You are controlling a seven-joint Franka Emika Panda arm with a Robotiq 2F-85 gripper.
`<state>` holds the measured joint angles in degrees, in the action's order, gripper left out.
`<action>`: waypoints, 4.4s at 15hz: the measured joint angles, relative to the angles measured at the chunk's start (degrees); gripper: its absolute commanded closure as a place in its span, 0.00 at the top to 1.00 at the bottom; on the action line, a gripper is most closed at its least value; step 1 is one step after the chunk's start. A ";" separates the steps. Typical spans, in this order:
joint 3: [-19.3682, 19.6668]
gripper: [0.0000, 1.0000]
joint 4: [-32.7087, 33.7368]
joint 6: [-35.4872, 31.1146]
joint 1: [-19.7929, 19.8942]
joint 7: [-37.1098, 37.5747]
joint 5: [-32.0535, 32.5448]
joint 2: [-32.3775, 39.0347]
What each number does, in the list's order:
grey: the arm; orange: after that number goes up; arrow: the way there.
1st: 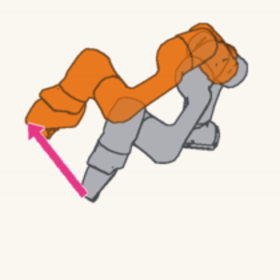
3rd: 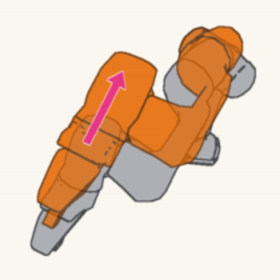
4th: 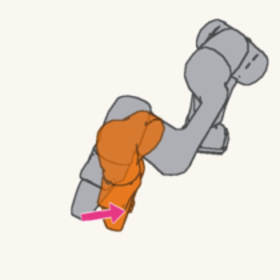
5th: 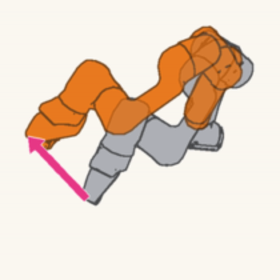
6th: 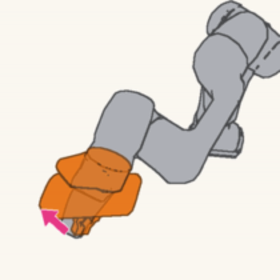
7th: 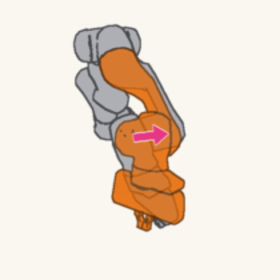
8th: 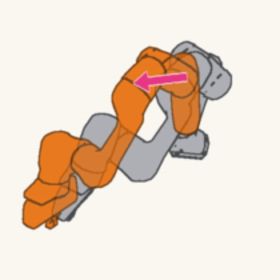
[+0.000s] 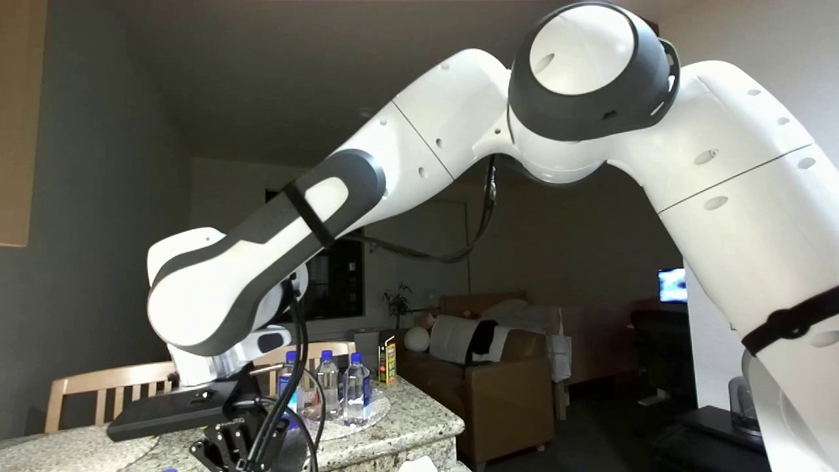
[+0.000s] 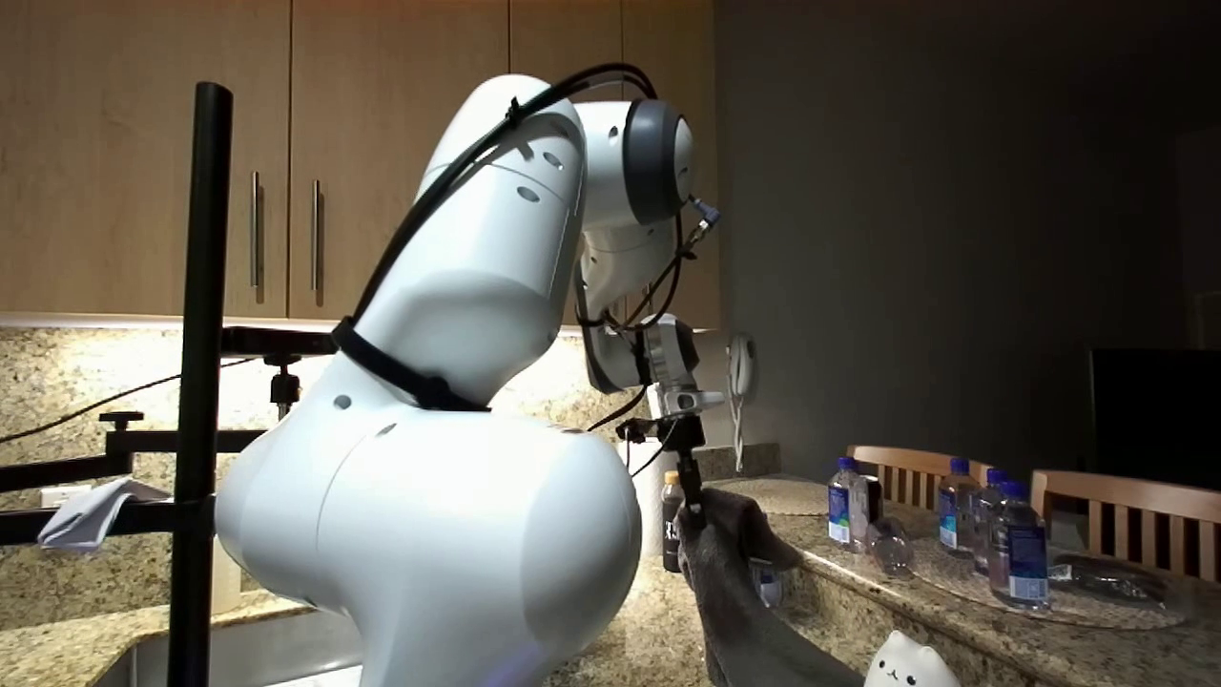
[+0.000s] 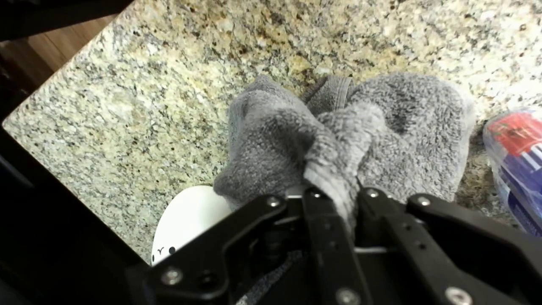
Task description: Move the towel to the left
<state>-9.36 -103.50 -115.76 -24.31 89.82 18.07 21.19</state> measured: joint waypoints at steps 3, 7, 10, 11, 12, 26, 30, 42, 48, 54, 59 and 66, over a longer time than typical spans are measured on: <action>-0.20 0.09 -1.73 -3.36 -0.13 1.02 0.00 1.08; -0.45 0.09 -3.11 -7.18 -0.16 1.02 -0.69 2.86; -0.64 0.09 -3.55 -8.82 -0.17 1.01 -2.14 4.26; -0.74 0.09 -3.59 -9.04 -0.21 1.01 -2.47 4.76; -0.85 0.09 -3.60 -9.20 -0.27 1.00 -2.82 5.30; -1.07 0.98 -2.46 -9.38 -1.57 0.84 -4.56 8.50; -0.97 1.00 -1.05 -9.38 -1.18 0.36 -6.18 8.32; -1.38 1.00 -1.06 -5.90 0.59 -13.00 -10.52 4.03; -2.00 1.00 -2.20 -0.82 3.24 -28.93 -15.26 0.37; -1.45 1.00 -2.60 4.07 4.65 -39.02 -15.43 -2.51; -0.80 1.00 -2.60 5.50 4.77 -41.64 -15.43 -3.11; -0.37 1.00 -2.62 5.55 4.77 -41.64 -15.42 -3.11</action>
<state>-9.73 -106.11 -110.21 -19.54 48.19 2.65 18.08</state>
